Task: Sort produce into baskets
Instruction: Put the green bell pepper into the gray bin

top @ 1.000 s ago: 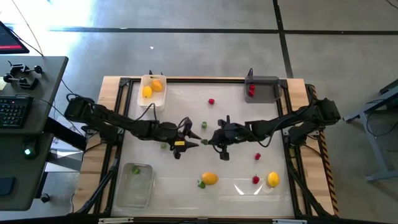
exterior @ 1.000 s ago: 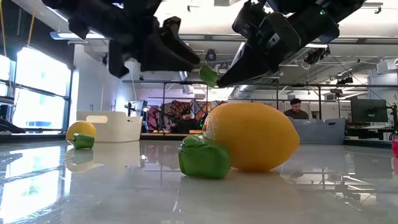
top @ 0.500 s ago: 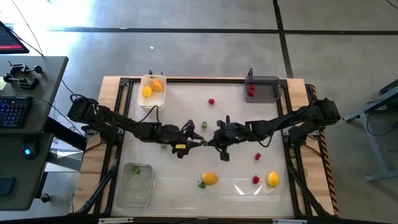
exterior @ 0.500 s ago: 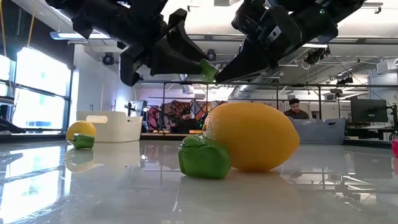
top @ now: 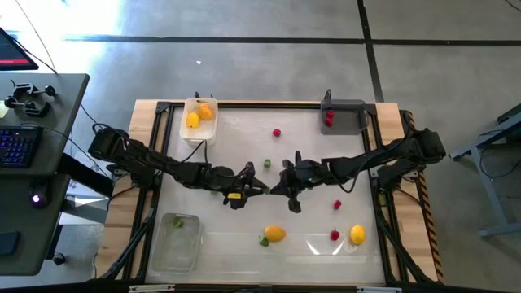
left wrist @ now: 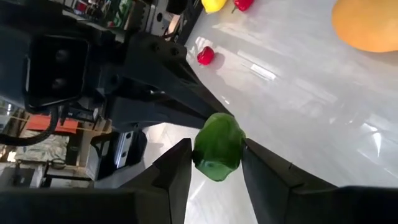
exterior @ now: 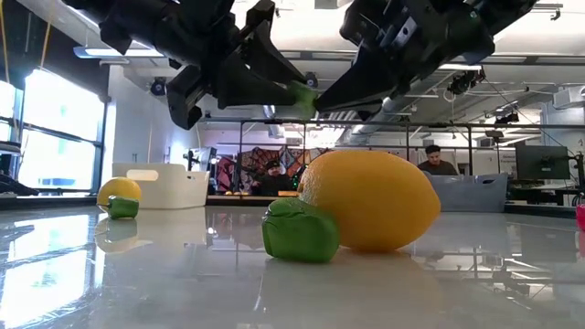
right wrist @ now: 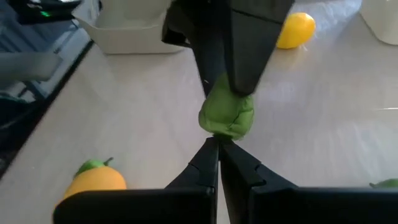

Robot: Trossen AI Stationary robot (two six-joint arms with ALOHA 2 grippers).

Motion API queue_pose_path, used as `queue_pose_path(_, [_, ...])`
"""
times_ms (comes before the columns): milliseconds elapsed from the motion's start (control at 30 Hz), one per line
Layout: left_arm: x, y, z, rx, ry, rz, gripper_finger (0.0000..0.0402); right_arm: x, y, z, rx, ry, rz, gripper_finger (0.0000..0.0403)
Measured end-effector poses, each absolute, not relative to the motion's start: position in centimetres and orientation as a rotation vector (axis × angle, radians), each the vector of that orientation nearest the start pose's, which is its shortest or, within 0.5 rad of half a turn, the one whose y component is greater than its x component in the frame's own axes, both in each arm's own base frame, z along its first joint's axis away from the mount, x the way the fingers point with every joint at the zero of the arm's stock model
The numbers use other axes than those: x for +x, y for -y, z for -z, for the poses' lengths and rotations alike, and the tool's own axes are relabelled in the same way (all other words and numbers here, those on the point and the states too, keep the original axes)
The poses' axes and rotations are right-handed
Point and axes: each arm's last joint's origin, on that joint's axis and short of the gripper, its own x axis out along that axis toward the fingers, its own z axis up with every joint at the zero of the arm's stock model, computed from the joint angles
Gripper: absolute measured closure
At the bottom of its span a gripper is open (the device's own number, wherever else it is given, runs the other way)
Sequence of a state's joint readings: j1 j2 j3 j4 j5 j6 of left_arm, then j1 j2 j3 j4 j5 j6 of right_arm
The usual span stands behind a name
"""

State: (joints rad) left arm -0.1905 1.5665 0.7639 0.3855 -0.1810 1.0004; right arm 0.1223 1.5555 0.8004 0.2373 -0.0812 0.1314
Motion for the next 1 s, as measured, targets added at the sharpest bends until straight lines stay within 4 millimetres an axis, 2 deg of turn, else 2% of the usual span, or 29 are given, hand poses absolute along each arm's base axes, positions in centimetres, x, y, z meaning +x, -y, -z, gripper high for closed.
queue_pose_path(600, [31.50, 5.74, -19.40, 1.089, -0.374, 0.214, 0.0320, 31.79, -3.86, -19.72, 0.159, -0.516, -0.197, 0.0403])
queue_pose_path(833, [31.46, 5.68, -19.32, 1.043, -0.396, 0.188, 0.0334, 31.77, -3.85, -19.67, 0.125, -0.518, -0.203, 0.0402])
queue_pose_path(1000, [31.40, 5.62, -19.18, 1.031, -0.415, 0.187, 0.0347, 31.77, -3.81, -19.64, 0.121, -0.518, -0.187, 0.0385])
